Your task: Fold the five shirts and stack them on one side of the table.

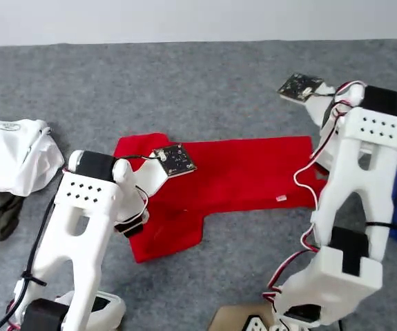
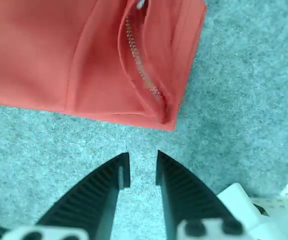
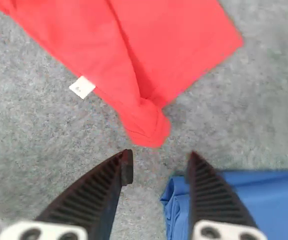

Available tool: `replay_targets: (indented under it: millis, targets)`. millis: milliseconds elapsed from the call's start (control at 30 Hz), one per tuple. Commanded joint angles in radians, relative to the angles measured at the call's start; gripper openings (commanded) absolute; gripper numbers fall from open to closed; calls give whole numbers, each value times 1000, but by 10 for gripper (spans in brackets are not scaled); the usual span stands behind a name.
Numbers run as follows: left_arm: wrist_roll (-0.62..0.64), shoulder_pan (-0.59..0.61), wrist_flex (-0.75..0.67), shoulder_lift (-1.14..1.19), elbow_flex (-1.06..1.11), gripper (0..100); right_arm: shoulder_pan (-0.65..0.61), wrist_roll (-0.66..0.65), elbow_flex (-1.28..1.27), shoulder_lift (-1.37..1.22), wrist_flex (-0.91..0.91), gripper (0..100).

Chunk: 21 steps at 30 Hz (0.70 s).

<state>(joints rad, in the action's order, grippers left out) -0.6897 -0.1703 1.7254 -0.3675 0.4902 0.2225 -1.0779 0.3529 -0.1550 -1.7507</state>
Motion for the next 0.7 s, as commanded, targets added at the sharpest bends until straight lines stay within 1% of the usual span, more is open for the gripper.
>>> replay_targets:
  millis: [0,167,267,333,400,433,467,533,667]
  targets:
    - [-12,2,29,-37,-21,98,16,20,35,90,-25,206]
    - [-12,2,18,-34,-64,96,15,26,35,122,-25,205]
    - [-6,12,-61,-26,-59,94,15,26,35,125,-28,188]
    - [23,21,-129,-26,-42,90,13,26,35,127,-41,117]
    - [54,23,-203,-25,-18,68,16,26,35,136,-41,13]
    - [64,21,-239,-25,2,52,18,28,34,150,-41,5]
    - [72,17,-279,-25,27,34,25,28,31,170,-41,26]
    - [98,14,-365,-25,82,6,38,40,31,217,-41,21]
    - [176,3,-548,-25,205,6,42,126,31,334,-39,10]
